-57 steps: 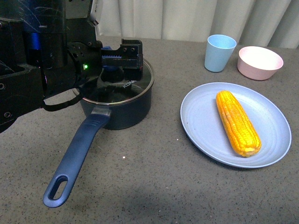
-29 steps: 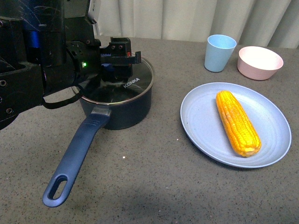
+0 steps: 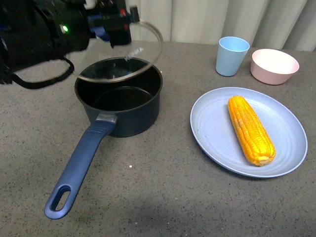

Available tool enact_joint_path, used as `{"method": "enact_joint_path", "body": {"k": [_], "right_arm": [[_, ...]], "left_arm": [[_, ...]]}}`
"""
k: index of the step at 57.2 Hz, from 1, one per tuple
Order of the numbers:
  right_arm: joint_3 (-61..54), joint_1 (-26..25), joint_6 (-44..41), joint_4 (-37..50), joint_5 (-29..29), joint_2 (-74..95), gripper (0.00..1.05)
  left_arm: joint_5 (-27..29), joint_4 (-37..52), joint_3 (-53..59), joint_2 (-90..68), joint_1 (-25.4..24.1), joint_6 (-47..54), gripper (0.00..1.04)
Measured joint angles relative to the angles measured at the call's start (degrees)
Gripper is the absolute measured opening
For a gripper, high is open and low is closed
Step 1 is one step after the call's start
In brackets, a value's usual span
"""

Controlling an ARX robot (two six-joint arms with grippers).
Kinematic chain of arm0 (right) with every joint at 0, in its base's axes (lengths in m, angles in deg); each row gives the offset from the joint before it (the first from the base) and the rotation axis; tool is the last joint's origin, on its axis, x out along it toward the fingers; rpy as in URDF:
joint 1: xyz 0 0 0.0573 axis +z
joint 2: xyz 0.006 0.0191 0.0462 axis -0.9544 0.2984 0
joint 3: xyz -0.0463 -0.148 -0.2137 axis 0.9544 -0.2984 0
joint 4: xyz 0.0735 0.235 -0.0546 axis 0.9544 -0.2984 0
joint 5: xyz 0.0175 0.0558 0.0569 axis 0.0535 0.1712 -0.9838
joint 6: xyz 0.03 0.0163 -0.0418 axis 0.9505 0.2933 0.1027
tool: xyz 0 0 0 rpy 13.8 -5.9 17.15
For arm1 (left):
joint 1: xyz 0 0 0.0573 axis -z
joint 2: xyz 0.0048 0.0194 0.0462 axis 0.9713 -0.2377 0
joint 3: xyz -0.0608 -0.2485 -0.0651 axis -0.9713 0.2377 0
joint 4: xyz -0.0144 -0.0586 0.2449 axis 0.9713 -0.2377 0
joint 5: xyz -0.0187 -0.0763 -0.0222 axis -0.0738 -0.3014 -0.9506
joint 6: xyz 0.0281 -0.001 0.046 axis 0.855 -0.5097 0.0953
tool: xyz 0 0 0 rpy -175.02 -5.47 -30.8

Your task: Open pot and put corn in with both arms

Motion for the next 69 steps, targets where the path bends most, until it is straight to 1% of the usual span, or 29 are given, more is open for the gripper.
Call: {"method": "enact_joint_path", "body": {"k": [5, 8, 15, 20, 26, 36, 52, 69], "right_arm": [[0.0, 0.0, 0.0, 0.0, 0.0, 0.0, 0.95], [0.0, 0.0, 0.0, 0.0, 0.0, 0.0, 0.95], [0.0, 0.0, 0.0, 0.0, 0.0, 0.0, 0.95], [0.0, 0.0, 0.0, 0.0, 0.0, 0.0, 0.95], [0.0, 0.0, 0.0, 0.0, 0.0, 0.0, 0.95], [0.0, 0.0, 0.0, 0.0, 0.0, 0.0, 0.95], [0.0, 0.0, 0.0, 0.0, 0.0, 0.0, 0.95], [0.0, 0.0, 0.0, 0.0, 0.0, 0.0, 0.95]], "left_arm": [[1.03, 2.25, 1.62, 0.55, -3.61, -0.22, 0.64], [1.09, 3.67, 3.8, -0.15, -7.56, -0.15, 0.64], [0.15, 4.63, 5.7, -2.36, -14.12, 0.55, 0.64], [-0.52, 5.38, 5.88, -3.74, -17.62, 1.03, 0.64], [-0.96, 6.19, 5.66, -5.62, -20.44, 2.01, 0.64], [-1.42, 6.34, 3.61, -10.82, -21.9, 1.97, 0.64], [-0.44, 7.63, 1.55, -18.75, -21.92, 1.27, 0.64], [-0.35, 7.87, 0.59, -21.66, -21.9, 0.74, 0.64]]}}
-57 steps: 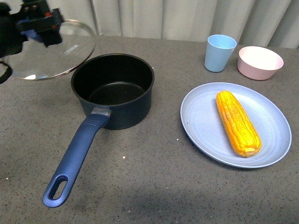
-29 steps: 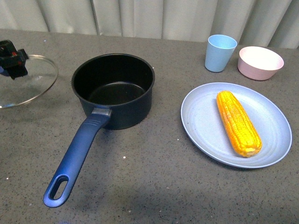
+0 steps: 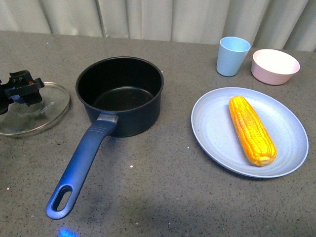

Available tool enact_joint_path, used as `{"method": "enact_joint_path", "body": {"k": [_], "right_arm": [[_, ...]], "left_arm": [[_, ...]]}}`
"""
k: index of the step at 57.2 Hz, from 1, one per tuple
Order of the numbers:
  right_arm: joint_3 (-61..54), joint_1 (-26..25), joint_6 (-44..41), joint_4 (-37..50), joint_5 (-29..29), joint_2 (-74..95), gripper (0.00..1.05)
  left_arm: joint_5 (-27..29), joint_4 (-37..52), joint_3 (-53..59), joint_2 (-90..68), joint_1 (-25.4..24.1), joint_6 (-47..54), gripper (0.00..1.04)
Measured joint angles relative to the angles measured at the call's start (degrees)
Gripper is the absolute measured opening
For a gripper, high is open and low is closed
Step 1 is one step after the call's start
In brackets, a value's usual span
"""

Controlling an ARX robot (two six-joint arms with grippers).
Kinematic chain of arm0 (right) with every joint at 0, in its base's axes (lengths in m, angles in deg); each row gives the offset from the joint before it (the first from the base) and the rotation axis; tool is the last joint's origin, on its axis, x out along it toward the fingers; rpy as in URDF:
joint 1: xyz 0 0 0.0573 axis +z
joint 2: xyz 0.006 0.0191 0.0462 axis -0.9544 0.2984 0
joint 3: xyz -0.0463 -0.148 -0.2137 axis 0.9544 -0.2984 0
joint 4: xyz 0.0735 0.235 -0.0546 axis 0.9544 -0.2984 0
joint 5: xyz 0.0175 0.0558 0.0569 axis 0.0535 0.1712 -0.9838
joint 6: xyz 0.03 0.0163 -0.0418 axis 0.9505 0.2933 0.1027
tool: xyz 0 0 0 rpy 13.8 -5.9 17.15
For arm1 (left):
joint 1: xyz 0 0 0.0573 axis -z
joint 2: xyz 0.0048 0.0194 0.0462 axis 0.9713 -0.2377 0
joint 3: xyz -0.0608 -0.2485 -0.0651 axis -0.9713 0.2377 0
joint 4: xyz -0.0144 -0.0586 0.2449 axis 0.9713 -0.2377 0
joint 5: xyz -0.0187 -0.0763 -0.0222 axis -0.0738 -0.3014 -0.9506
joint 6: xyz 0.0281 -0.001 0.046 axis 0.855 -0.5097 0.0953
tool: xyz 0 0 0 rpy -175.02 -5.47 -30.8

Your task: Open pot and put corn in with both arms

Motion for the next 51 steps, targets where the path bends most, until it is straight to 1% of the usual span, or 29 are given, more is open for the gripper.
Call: {"method": "enact_joint_path", "body": {"k": [15, 17, 19, 21, 27, 29, 32, 36, 44, 51], "right_arm": [[0.0, 0.0, 0.0, 0.0, 0.0, 0.0, 0.95], [0.0, 0.0, 0.0, 0.0, 0.0, 0.0, 0.95], [0.0, 0.0, 0.0, 0.0, 0.0, 0.0, 0.95], [0.0, 0.0, 0.0, 0.0, 0.0, 0.0, 0.95], [0.0, 0.0, 0.0, 0.0, 0.0, 0.0, 0.95], [0.0, 0.0, 0.0, 0.0, 0.0, 0.0, 0.95], [0.0, 0.0, 0.0, 0.0, 0.0, 0.0, 0.95], [0.0, 0.0, 0.0, 0.0, 0.0, 0.0, 0.95], [0.0, 0.0, 0.0, 0.0, 0.0, 0.0, 0.95], [0.0, 0.0, 0.0, 0.0, 0.0, 0.0, 0.95]], "left_arm": [[0.13, 0.02, -0.04, -0.37, 0.07, 0.17, 0.64], [0.11, 0.04, -0.04, -0.37, 0.07, 0.11, 0.67], [0.09, 0.13, -0.04, -0.37, 0.09, 0.15, 0.73], [-0.46, 0.39, -0.04, -0.37, 0.09, 0.07, 0.82], [-1.4, 0.39, 0.04, -0.02, 0.17, -0.11, 0.98], [-1.75, 0.39, 0.22, 0.24, 0.26, -0.09, 1.0], [-1.81, 0.35, 0.61, 1.09, 0.39, -0.17, 0.98], [-1.29, -0.66, 1.44, 3.32, 0.44, -0.57, 0.98], [2.75, -2.56, 5.16, 10.71, 0.42, -0.28, 0.98], [4.66, -2.97, 10.54, 18.67, 0.42, -0.07, 0.98]]}}
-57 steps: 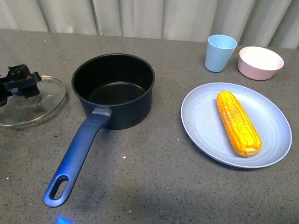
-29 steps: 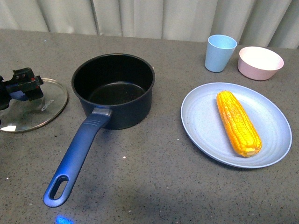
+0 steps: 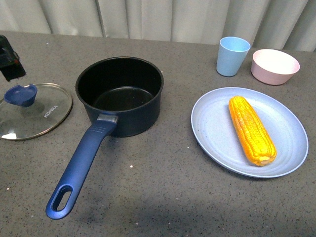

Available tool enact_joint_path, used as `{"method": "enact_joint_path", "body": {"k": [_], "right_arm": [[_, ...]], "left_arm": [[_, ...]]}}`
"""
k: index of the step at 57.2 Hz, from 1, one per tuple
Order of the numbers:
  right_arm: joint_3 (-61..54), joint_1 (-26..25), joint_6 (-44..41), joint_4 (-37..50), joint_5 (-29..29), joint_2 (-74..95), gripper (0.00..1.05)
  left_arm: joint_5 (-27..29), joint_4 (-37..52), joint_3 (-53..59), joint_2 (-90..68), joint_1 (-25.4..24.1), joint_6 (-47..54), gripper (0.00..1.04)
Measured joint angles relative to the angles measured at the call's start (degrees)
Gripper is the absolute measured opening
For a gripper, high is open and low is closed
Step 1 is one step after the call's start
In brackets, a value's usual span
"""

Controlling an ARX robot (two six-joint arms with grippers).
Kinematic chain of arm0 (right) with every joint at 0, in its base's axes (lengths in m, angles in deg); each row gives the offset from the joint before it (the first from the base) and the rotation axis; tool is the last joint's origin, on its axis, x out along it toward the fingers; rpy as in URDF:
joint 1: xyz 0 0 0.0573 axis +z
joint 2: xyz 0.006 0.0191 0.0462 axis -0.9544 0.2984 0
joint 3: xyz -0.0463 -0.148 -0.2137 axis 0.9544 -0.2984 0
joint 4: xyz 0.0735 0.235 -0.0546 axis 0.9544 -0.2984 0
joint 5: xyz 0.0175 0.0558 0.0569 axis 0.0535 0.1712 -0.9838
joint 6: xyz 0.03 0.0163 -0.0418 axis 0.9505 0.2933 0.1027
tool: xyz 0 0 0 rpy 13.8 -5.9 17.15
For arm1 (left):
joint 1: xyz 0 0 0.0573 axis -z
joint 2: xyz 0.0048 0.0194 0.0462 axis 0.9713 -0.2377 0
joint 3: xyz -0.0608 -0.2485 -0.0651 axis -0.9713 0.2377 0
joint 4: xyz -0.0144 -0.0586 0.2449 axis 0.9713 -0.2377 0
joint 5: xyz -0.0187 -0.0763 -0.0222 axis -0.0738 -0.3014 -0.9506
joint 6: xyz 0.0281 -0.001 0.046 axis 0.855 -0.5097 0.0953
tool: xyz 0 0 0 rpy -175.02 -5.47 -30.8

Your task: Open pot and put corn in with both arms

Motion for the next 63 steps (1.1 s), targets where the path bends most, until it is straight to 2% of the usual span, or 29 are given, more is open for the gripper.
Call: {"method": "enact_joint_path", "body": {"k": [17, 19, 22, 25, 29, 40, 42, 47, 63], "right_arm": [[0.0, 0.0, 0.0, 0.0, 0.0, 0.0, 0.95], [0.0, 0.0, 0.0, 0.0, 0.0, 0.0, 0.95], [0.0, 0.02, 0.0, 0.0, 0.0, 0.0, 0.95], [0.0, 0.0, 0.0, 0.0, 0.02, 0.0, 0.95], [0.0, 0.0, 0.0, 0.0, 0.0, 0.02, 0.95], [0.0, 0.0, 0.0, 0.0, 0.0, 0.0, 0.95], [0.0, 0.0, 0.0, 0.0, 0.02, 0.0, 0.95], [0.0, 0.0, 0.0, 0.0, 0.0, 0.0, 0.95], [0.0, 0.0, 0.0, 0.0, 0.02, 0.0, 0.95]], "left_arm": [[3.23, -5.49, 14.58, 22.47, 0.24, 0.46, 0.98], [-0.13, -2.45, 16.06, 22.95, -0.22, 1.81, 0.94], [-7.32, 7.26, 18.97, 22.99, -0.5, 5.35, 0.83], [-9.79, 11.37, 21.09, 23.98, -0.31, 6.88, 0.74], [-9.9, 11.26, 23.85, 28.28, 0.48, 8.61, 0.58], [-8.0, 6.38, 28.39, 37.7, 1.88, 9.4, 0.26], [-5.64, 3.02, 28.68, 40.63, 3.48, 9.51, 0.19], [-5.18, -2.93, 29.4, 47.36, 5.05, 9.75, 0.04], [-4.98, -12.72, 32.7, 61.16, 5.35, 9.92, 0.04]]}}
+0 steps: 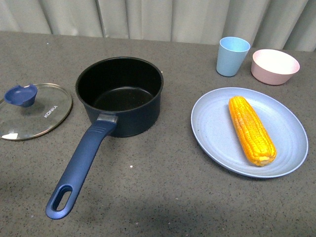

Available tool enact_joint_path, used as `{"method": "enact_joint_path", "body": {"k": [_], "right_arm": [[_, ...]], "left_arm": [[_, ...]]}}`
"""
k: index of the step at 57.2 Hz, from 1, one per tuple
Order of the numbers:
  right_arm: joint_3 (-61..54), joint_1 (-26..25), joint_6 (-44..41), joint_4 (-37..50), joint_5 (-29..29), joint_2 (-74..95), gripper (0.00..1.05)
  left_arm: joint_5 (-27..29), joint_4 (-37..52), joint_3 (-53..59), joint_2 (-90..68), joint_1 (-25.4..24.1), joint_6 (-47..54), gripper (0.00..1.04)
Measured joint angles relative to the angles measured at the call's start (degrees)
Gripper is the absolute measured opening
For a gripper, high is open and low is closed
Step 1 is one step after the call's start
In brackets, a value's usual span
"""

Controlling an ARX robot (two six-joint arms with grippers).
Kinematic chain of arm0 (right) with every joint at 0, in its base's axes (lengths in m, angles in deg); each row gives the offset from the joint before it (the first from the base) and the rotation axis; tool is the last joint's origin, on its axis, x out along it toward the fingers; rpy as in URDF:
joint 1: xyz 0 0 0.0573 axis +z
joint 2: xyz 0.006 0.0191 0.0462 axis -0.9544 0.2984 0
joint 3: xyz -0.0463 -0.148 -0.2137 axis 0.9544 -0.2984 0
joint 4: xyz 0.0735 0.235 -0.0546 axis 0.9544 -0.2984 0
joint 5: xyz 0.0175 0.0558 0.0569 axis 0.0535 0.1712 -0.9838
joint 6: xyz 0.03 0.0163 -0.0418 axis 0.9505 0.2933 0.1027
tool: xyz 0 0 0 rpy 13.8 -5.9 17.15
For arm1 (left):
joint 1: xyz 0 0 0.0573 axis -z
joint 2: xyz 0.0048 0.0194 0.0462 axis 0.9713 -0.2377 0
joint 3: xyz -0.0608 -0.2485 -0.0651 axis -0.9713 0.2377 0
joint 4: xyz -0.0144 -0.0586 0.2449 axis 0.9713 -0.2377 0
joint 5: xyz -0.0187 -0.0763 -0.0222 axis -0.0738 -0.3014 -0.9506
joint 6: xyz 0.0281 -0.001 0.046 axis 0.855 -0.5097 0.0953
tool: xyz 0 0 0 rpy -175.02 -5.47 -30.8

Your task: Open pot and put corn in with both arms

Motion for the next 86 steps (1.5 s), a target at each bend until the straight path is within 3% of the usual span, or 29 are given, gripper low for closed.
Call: {"method": "enact_joint_path", "body": {"k": [23, 48, 77, 82, 86], "right_arm": [[0.0, 0.0, 0.0, 0.0, -0.02, 0.0, 0.95], [0.0, 0.0, 0.0, 0.0, -0.02, 0.0, 0.95], [0.0, 0.0, 0.0, 0.0, -0.02, 0.0, 0.95], [0.0, 0.0, 0.0, 0.0, -0.02, 0.0, 0.95], [0.0, 0.0, 0.0, 0.0, 0.0, 0.0, 0.95]], "left_arm": [[0.04, -18.18, 1.29, 21.03, 0.07, 0.0, 0.04], [0.02, -31.45, 1.29, 34.99, 0.07, 0.0, 0.04], [0.02, -39.1, 1.29, 42.6, 0.07, 0.0, 0.04], [0.04, -47.45, 1.29, 48.98, 0.09, 0.0, 0.04], [0.02, -48.85, 1.29, 51.89, 0.09, 0.02, 0.04]]}}
